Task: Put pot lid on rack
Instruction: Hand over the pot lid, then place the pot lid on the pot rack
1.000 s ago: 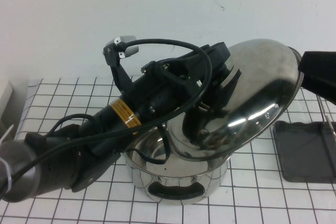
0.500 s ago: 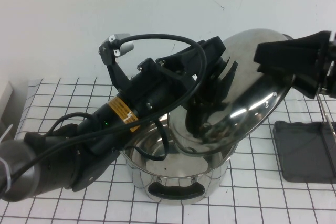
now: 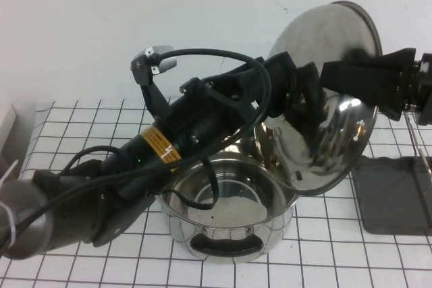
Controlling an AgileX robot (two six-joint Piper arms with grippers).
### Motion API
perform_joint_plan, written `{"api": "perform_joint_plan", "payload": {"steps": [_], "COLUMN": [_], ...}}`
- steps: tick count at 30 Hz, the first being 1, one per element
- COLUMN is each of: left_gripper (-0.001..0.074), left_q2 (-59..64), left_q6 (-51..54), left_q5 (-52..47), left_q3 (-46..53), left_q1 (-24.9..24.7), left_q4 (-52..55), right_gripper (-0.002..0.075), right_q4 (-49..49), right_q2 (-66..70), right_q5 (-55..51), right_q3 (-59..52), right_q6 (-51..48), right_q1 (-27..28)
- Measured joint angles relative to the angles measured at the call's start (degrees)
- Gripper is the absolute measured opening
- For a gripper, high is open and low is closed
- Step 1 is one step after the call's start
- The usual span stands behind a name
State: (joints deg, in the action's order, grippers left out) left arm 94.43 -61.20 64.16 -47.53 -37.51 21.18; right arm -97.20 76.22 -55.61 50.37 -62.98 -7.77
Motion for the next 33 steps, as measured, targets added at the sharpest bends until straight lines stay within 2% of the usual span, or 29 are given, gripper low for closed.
{"api": "perform_joint_plan", "payload": {"steps": [2,5,12,14,16,18,20,23,28,31,33], "left_gripper": [0.0506,0.0545,0.0560,0.0545,0.0477,0.0365,0.0197,0.0059,0.0008,0.0003,0.0003], "left_q2": [0.00,0.00,-0.17,-0.49,-1.04,-2.11,-4.02,-7.39,-14.09,-17.93,-20.24], "left_q6": [0.11,0.11,-3.09,-5.82,-8.11,-9.55,-9.82,-9.96,-13.66,-16.04,-17.68], "left_q5": [0.13,0.54,1.89,1.89,1.79,1.40,1.40,1.60,2.37,2.70,3.08], "left_q3": [0.00,0.00,0.00,0.00,0.00,0.00,0.00,0.00,0.00,0.00,0.00], "left_q1": [0.00,0.55,7.11,9.56,11.90,14.37,16.69,19.77,23.55,24.45,24.45], "left_q4": [0.53,1.76,10.40,13.83,17.45,22.53,28.41,36.59,49.82,56.79,60.68], "right_gripper": [0.0065,0.0065,0.0065,0.0065,0.0065,0.0065,0.0065,0.0065,0.0065,0.0065,0.0065], "right_q4": [0.28,1.00,1.70,4.03,8.68,14.28,20.48,32.01,55.55,64.90,67.08], "right_q2": [0.00,-0.73,-5.72,-7.97,-10.97,-13.77,-16.73,-20.19,-21.84,-21.32,-20.66], "right_q5": [0.12,0.92,6.16,8.92,12.53,15.78,17.95,18.95,17.95,18.52,19.27], "right_q3": [0.00,0.00,0.00,0.00,0.00,0.00,0.00,0.00,0.00,-0.24,-0.33], "right_q6": [-1.73,-4.25,-10.11,-10.60,-10.46,-8.76,-5.34,2.33,20.02,26.84,28.28], "right_q1": [0.00,0.00,0.00,0.00,0.00,0.00,0.00,0.00,0.00,0.00,0.00]}}
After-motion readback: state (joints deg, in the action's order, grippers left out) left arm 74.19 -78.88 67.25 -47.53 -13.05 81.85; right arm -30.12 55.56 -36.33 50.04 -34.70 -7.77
